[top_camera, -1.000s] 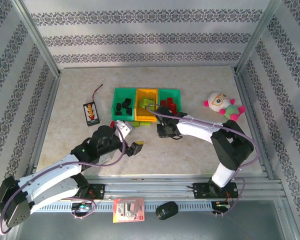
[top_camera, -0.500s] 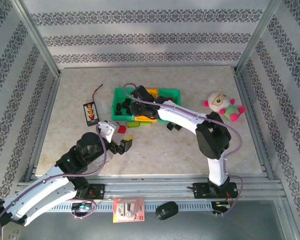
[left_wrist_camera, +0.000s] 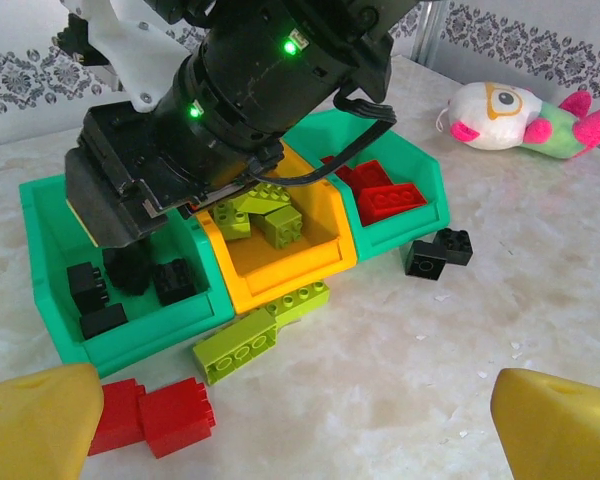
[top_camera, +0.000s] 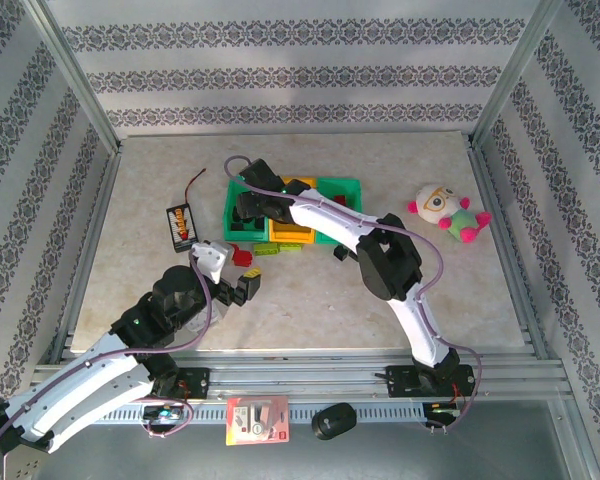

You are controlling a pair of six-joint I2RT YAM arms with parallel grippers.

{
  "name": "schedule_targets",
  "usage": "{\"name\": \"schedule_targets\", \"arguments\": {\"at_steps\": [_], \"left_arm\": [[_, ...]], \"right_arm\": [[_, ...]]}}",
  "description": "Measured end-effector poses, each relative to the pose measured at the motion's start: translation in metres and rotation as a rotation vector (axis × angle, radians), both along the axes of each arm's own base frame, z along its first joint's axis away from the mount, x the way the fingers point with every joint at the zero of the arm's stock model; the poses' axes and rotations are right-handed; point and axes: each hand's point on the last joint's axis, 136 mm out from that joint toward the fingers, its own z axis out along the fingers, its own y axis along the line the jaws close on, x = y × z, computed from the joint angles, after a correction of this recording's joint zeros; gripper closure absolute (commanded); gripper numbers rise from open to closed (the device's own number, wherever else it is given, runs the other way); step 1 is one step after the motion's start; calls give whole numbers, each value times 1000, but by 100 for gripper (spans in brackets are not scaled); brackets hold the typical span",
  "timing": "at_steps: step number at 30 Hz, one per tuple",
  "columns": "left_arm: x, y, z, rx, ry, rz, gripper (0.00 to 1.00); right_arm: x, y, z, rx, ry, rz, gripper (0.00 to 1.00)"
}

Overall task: Sort the legos into containers by color
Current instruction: Place the lego in the container, then pick up the lego from the center of the table.

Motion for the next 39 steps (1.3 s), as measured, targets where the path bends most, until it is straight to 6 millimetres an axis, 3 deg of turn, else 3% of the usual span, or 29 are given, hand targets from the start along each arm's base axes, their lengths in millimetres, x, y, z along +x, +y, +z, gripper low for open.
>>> {"name": "schedule_targets", "arguments": {"at_steps": [4,7,11,14,18,22,25,29,39], "left_arm": [[-3,-11,-5,7,9,-63,1],[-3,-24,-10,10,22,-117,1],[1,-45,-20,5,49,-192,1],[2,-60,-28,1,68,-240,1],[3,-76,-38,5,95,-293,1],[3,-88,-41,3,105,-328,1],[3,-93,-39,-3,101,-341,1],[3,-96,-36,-11,96,-354,1],[4,-98,-30,-18,87,-357,1]], "right_arm": [[-10,-10,10,2,-5,2,26],[-29,-30,25,9,-15,-7,23],[-60,-71,47,21,-57,-48,22],[-81,-109,53,17,-86,-114,22],[-102,-171,36,-6,-76,-252,22],[-116,-236,0,-23,-3,-419,25],[-122,-273,-24,-32,58,-525,29],[-126,-291,-40,-15,118,-575,32],[-118,-282,-75,-15,220,-553,35]]}}
